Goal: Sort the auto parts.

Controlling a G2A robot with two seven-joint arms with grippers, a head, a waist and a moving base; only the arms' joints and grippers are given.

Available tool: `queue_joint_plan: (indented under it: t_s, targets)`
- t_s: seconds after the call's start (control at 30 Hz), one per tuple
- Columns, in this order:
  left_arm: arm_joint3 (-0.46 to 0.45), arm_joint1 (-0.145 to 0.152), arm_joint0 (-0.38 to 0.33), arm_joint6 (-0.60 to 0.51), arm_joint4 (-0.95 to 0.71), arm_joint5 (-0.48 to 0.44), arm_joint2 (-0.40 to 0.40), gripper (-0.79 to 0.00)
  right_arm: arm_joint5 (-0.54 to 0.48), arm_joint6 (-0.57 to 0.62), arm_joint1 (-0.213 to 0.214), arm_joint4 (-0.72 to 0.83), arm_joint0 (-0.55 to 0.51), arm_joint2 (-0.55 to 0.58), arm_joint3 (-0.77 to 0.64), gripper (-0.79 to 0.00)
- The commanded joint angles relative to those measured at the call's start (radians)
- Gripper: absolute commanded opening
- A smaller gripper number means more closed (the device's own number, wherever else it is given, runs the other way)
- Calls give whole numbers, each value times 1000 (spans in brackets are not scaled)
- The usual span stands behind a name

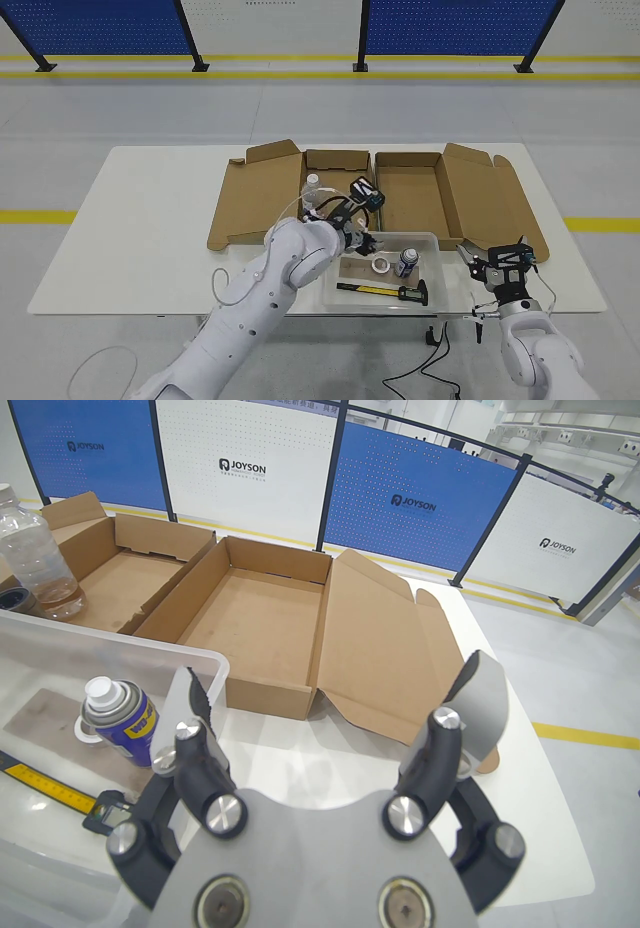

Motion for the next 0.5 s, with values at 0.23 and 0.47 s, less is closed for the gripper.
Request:
queue_joint_plan:
  t_s: [0.23, 0.47]
  targets:
    - [185, -41, -62, 123, -47, -38, 131, 0, 0, 0, 0, 0, 0, 0, 0, 0]
    - [331, -77, -119, 214, -141, -69, 177, 0, 0, 0, 0, 0, 0, 0, 0, 0]
